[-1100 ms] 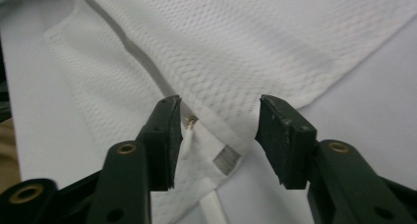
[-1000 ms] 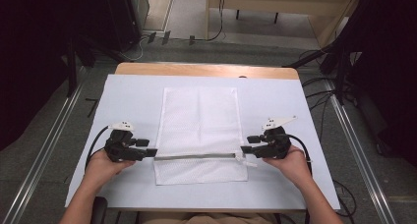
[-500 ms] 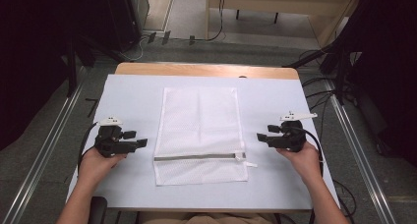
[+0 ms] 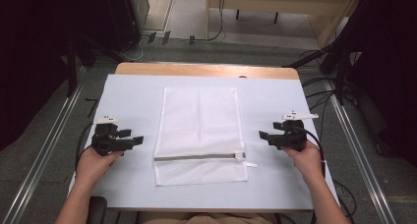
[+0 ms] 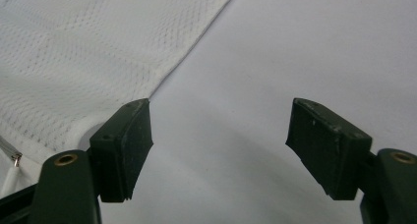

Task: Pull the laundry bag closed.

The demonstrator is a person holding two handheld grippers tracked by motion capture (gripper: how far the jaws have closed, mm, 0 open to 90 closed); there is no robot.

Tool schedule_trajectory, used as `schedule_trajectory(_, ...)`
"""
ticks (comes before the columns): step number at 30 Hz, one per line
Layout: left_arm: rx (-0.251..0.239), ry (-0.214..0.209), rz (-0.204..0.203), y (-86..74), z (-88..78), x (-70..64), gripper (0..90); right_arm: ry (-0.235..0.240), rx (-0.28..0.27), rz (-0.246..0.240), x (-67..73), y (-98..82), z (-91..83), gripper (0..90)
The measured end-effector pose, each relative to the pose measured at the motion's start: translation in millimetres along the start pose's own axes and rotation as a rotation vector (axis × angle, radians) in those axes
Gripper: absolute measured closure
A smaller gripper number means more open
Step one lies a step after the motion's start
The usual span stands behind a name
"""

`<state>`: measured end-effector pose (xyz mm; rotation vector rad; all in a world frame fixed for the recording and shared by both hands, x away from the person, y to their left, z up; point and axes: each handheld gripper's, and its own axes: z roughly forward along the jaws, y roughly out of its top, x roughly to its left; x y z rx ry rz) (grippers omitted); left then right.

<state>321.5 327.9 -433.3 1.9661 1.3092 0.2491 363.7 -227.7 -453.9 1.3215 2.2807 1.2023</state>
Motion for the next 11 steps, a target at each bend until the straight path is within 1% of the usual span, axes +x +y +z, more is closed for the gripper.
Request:
schedule_trajectory(5,0.002,0.006,-0.013,-0.2,1.0,1.2,31.7,-0.001,0.005,-0.008,-0.8,-0.8,0.2,24.1)
schedule_trajectory(7,0.003,0.017,-0.015,-0.6,2.0,1.2,30.5,0.018,0.011,-0.019,-0.9,-1.6,0.0,21.0)
schedule_trajectory(9,0.003,0.026,-0.014,-0.8,2.5,1.6,29.3,0.019,0.022,-0.030,-0.7,-2.2,0.6,21.1)
schedule_trajectory(11,0.005,0.034,-0.015,-1.0,3.4,2.0,28.6,0.016,0.038,-0.021,-0.6,-2.3,1.6,21.1)
